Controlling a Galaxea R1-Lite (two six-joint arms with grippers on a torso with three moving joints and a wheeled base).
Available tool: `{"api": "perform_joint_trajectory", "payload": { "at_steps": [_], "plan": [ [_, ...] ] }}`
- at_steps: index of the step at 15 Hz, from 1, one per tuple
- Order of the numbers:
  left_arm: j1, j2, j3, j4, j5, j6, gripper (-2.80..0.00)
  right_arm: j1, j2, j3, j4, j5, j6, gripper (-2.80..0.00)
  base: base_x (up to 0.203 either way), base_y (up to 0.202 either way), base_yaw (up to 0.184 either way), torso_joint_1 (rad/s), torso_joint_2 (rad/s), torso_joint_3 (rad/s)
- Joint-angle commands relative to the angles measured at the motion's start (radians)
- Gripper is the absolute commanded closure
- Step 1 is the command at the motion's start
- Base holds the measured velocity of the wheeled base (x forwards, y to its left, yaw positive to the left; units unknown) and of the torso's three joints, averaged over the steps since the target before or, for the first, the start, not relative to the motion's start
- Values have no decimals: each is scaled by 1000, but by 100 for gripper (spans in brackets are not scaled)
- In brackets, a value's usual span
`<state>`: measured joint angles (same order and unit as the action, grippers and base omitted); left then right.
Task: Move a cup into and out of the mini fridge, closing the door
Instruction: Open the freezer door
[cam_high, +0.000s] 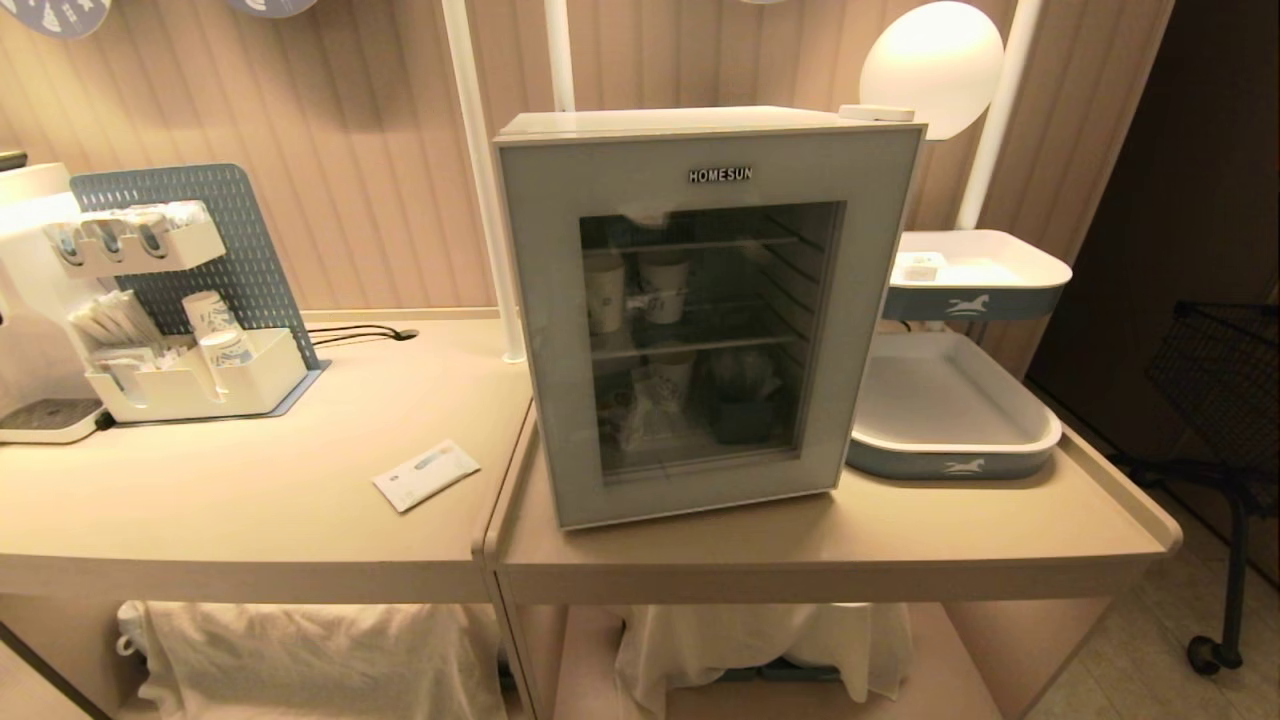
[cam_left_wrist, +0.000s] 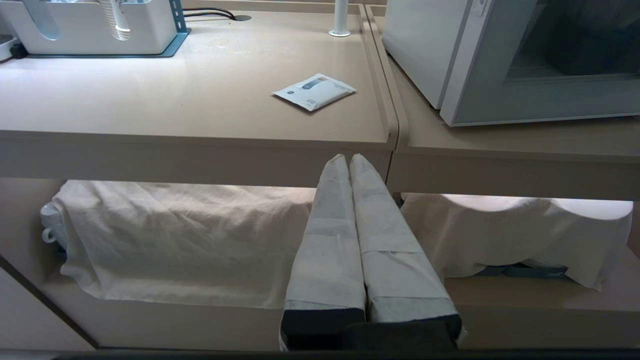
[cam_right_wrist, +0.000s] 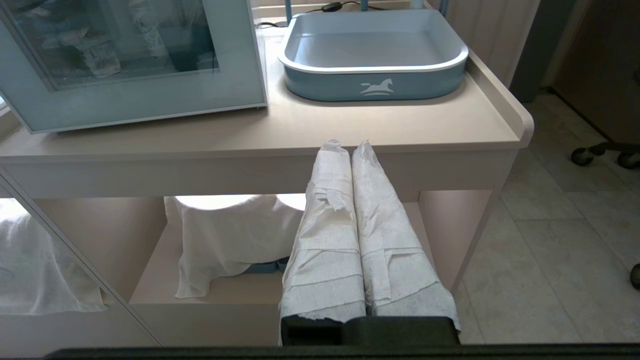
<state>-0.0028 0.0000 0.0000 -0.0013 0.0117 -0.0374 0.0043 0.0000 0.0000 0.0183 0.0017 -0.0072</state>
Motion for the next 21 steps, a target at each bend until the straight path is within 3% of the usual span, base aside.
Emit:
{"api": "perform_joint_trajectory", "payload": {
  "at_steps": [1,21],
  "plan": [
    [-2,2,2,0,1,-1,0,0,3,0,0,0,0,0,0,0,0,0,0,0],
    [0,2,2,0,1,-1,0,0,2,0,0,0,1,0,6,0,0,0,-1,0]
  ]
}}
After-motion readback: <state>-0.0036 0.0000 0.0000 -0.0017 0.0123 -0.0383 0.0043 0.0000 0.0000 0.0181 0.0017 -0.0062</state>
